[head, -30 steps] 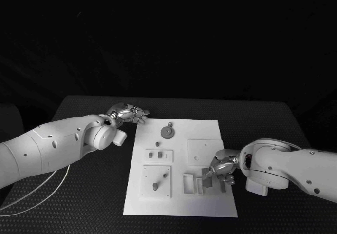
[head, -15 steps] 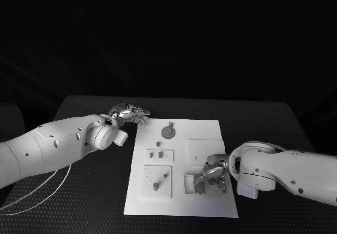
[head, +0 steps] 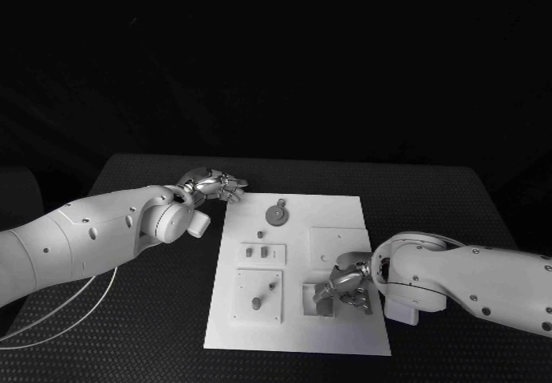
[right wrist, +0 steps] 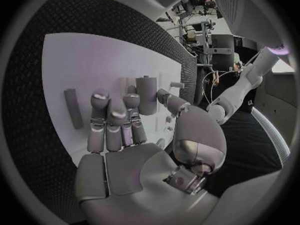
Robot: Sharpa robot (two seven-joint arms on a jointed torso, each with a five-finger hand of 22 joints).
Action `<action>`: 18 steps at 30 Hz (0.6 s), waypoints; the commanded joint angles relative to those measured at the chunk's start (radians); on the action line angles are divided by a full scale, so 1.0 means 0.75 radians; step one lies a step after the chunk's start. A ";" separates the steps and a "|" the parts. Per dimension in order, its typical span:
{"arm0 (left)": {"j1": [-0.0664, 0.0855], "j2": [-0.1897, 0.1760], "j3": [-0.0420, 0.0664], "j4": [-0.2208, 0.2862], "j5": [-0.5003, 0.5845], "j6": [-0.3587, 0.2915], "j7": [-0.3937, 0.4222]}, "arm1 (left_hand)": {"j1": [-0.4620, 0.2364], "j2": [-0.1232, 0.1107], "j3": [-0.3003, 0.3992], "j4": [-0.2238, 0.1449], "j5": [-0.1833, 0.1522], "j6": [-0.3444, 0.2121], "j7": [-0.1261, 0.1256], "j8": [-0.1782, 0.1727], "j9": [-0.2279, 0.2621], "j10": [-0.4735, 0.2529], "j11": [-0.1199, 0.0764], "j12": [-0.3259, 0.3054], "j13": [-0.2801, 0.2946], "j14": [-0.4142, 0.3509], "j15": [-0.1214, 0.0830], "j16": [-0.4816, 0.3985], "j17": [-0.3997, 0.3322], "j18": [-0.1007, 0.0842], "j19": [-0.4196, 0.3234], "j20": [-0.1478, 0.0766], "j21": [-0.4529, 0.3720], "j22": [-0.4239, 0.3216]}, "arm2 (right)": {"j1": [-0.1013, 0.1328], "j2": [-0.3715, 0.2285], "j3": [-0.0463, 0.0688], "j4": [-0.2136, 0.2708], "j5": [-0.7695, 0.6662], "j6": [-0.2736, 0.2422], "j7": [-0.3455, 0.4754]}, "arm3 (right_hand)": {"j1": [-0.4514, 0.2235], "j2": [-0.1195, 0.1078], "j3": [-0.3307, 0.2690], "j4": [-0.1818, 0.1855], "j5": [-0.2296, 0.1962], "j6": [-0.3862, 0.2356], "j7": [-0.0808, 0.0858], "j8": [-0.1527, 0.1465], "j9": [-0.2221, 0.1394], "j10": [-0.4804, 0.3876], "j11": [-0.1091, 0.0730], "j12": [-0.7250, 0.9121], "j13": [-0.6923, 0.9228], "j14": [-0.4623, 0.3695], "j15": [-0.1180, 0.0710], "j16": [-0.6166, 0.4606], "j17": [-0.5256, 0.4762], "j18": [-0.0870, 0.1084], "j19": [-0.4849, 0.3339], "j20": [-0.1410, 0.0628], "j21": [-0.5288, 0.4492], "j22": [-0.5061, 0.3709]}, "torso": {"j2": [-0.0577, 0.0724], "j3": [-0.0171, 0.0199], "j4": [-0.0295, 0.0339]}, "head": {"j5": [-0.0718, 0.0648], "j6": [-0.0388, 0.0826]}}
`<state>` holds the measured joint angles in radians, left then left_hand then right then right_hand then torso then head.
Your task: Assemble the parts on the task board
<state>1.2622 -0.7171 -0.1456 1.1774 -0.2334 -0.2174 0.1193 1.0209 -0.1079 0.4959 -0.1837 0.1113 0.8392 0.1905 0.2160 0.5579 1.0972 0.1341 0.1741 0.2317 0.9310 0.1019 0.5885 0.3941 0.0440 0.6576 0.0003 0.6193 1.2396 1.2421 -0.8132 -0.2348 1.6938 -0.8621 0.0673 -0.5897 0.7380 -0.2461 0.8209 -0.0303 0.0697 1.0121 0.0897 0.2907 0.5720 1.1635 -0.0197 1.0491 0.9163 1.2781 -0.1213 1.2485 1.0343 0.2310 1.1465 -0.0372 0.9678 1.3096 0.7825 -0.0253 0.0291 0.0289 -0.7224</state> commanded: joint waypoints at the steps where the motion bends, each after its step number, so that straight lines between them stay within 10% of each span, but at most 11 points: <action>1: 0.001 0.001 0.001 0.004 0.006 0.021 0.006 | -0.006 -0.003 0.004 0.007 -0.005 -0.011 0.000 0.006 -0.001 -0.010 0.000 0.008 -0.001 0.007 -0.002 -0.006 0.003 0.014 0.011 0.001 -0.005 0.001 | -0.006 0.011 -0.002 0.000 -0.017 0.009 0.009 | -0.014 -0.005 0.000 0.009 -0.009 0.005 0.003 -0.009 -0.002 0.005 -0.001 -0.006 0.002 0.007 -0.005 -0.005 0.002 0.041 -0.005 0.007 0.005 0.013 | -0.001 0.0005 -0.0005 | 0.002 0.000; 18: 0.001 -0.001 0.001 0.005 0.006 0.023 0.003 | -0.007 -0.002 0.004 0.009 -0.005 -0.012 0.001 0.006 -0.002 -0.011 0.000 0.008 -0.001 0.008 -0.002 -0.008 0.005 0.014 0.011 0.001 -0.006 0.002 | -0.013 0.027 -0.002 0.000 -0.028 0.008 0.027 | -0.062 -0.054 -0.026 0.043 -0.028 0.003 0.002 -0.012 0.001 0.004 -0.002 -0.009 0.005 0.008 -0.006 -0.014 0.016 0.041 -0.004 0.004 0.005 0.011 | -0.001 0.0005 -0.0010 | 0.010 -0.005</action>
<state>1.2622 -0.7189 -0.1456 1.1782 -0.2333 -0.2152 0.1178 1.0209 -0.1079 0.4987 -0.1810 0.1113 0.8393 0.1906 0.2160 0.5580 1.0972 0.1341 0.1741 0.2318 0.9310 0.1019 0.5885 0.3969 0.0440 0.6577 0.0003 0.6193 1.2403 1.2399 -0.8028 -0.2336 1.6877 -0.8775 0.0669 -0.5932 0.6979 -0.2864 0.8031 -0.0012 0.0543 1.0171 0.0850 0.2862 0.5717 1.1652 -0.0180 1.0490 0.9190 1.2849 -0.1178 1.2428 1.0450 0.2311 1.1482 -0.0354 0.9678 1.3096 0.7820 -0.0248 0.0282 0.0346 -0.7245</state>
